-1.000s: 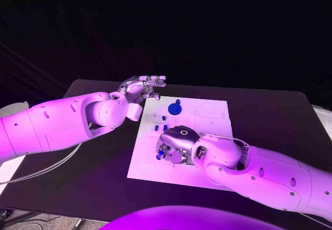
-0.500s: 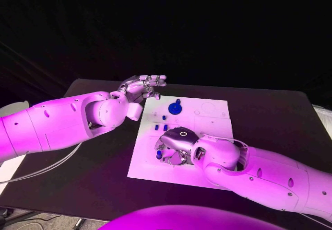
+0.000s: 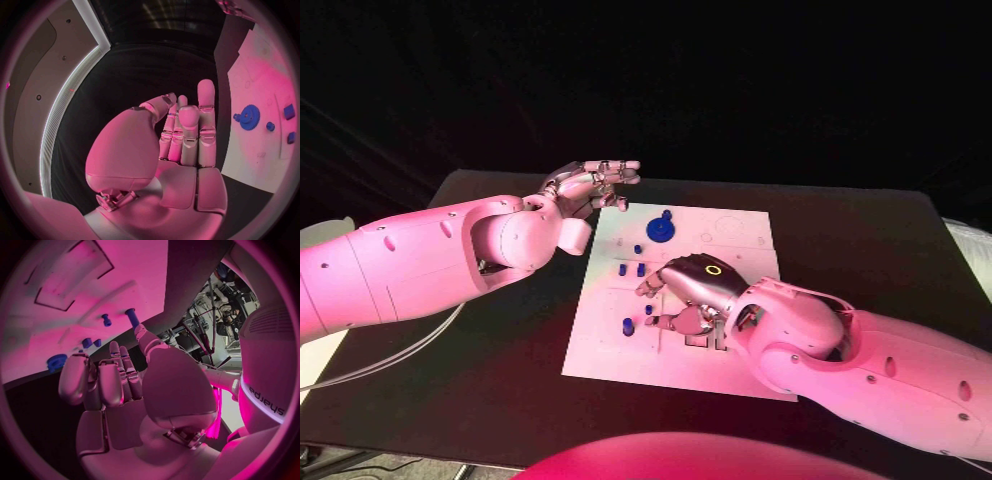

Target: Assemble the parts on the task board

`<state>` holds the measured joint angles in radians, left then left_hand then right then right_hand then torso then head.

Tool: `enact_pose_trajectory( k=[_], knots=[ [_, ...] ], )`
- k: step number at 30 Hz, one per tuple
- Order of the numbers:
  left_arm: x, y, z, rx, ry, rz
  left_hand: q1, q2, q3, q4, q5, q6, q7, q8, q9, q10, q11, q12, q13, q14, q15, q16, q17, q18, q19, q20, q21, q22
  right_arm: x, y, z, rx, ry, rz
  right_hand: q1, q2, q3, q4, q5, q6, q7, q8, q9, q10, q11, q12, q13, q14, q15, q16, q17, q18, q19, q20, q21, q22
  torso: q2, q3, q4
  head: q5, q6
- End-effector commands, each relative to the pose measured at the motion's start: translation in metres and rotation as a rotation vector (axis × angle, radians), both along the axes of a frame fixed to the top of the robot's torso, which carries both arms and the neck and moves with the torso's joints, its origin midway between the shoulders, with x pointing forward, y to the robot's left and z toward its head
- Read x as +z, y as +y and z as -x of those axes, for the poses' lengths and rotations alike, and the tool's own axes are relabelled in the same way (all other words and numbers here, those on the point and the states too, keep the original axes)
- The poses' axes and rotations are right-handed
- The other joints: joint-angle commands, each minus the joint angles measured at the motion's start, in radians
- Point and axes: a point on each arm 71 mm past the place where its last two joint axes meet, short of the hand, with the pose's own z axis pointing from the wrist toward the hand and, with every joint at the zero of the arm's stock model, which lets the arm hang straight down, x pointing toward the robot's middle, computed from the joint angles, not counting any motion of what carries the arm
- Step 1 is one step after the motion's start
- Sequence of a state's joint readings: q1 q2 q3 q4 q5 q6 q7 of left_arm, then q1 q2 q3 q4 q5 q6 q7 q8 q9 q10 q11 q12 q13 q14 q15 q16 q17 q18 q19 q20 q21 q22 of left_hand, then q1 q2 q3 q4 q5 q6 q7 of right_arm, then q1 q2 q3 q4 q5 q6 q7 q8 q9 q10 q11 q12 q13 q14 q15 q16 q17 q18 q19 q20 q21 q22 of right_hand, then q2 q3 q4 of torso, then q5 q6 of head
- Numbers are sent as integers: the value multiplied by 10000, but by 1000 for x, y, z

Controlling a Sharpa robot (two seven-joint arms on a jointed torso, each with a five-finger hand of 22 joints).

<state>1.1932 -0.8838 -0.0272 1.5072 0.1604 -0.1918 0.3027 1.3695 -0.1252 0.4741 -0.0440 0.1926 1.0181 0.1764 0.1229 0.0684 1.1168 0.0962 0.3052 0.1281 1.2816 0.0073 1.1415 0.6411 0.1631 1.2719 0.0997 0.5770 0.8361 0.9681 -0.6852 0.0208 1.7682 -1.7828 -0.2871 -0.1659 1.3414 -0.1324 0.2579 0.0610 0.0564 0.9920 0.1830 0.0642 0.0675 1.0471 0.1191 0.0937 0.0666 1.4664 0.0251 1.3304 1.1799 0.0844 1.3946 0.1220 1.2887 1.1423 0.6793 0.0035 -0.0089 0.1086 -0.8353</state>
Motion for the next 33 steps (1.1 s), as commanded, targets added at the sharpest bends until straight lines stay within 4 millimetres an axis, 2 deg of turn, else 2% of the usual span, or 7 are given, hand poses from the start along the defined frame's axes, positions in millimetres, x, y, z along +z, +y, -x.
enact_pose_trajectory(
  k=[1, 7, 11, 15, 16, 20, 33],
  knots=[
    [1, 0, 1, -159, -57, 70, -30, 61, 5, -38, -40, -46, 14, 69, -5, -66, -12, 32, 9, -91, -10, -36, -15, 181, -35, 21, -37, -13, 15, -25, -6, -941, 439, -1127, 190, 94, -26, 17, 46, 226, -109, 49, 32, 536, -139, 280, 55, 337, -75, -32, -18, 94, 27, 12, -43, 8, -31, -15, -59, -172, 87],
    [0, 3, 4, -147, 8, 20, -31, 67, 6, -41, -39, -49, 15, 71, -5, -73, -12, 40, 10, -96, -9, -40, -29, 181, -37, 22, -38, -13, 22, -90, -20, -3287, 2215, -1164, -4, 133, -96, 286, 222, 681, -449, 237, 94, 2727, -671, 1391, 597, 568, -479, 606, 904, -102, 467, -365, 633, 950, -81, -65, -207, -458, 177],
    [0, 3, 6, -171, 13, 25, -31, 67, 6, -41, -39, -49, 15, 71, -5, -73, -12, 40, 10, -96, -9, -40, -29, 181, -37, 22, -38, -13, 16, -128, -18, -4835, 3098, -921, -639, -18, -588, 739, 1080, 921, -752, 437, 141, 3796, -996, 2601, 1642, 623, -775, 779, 1083, -191, 663, -689, 944, 1353, -101, -83, -288, -598, 222],
    [0, 1, 7, -251, 8, 62, -44, 62, -3, -41, -42, -53, 18, 75, -5, -82, -9, 50, 11, -101, -7, -43, -43, 181, -39, 24, -39, -13, 8, -147, -8, -5618, 3313, -310, -880, 101, -1317, 1134, 1627, 927, -827, 655, 212, 3849, -1072, 7758, 7363, 684, -914, 1092, 1507, -270, 803, -830, 1215, 1736, -116, -79, -371, -672, 243],
    [0, 1, 8, -277, 9, 73, -44, 62, -3, -41, -42, -53, 18, 75, -5, -82, -9, 50, 11, -101, -7, -43, -43, 181, -39, 24, -39, -13, 7, -149, -5, -5735, 3335, -135, -693, 163, -1686, 1245, 1681, 825, -766, 760, 255, 3368, -1037, 9118, 9003, 697, -1030, 1239, 1700, -281, 831, -850, 1294, 1846, -122, -86, -386, -689, 249],
    [0, -2, 9, -370, 13, 111, -44, 62, -3, -41, -42, -53, 18, 75, -5, -82, -9, 50, 11, -101, -7, -43, -43, 181, -39, 24, -39, -13, 1, -152, 1, -5991, 3283, 529, -875, 349, -2140, 1646, 1617, 840, -873, 952, 347, 3689, -1081, 10647, 10753, 758, -838, 1503, 2156, -339, 906, -794, 1450, 2093, -144, -95, -415, -712, 242],
    [0, -4, 9, -430, 18, 136, -63, 58, -13, -38, -44, -58, 20, 78, -5, -93, -6, 64, 12, -102, -4, -38, -41, 180, -43, 26, -41, -14, -18, -143, 5, -5848, 3231, 1812, -988, 484, -2834, 2165, 1738, 849, -907, 1237, 535, 3689, -1089, 11095, 11507, 766, -862, 1592, 2291, -356, 920, -792, 1507, 2188, -131, -94, -397, -674, 228]
  ],
)
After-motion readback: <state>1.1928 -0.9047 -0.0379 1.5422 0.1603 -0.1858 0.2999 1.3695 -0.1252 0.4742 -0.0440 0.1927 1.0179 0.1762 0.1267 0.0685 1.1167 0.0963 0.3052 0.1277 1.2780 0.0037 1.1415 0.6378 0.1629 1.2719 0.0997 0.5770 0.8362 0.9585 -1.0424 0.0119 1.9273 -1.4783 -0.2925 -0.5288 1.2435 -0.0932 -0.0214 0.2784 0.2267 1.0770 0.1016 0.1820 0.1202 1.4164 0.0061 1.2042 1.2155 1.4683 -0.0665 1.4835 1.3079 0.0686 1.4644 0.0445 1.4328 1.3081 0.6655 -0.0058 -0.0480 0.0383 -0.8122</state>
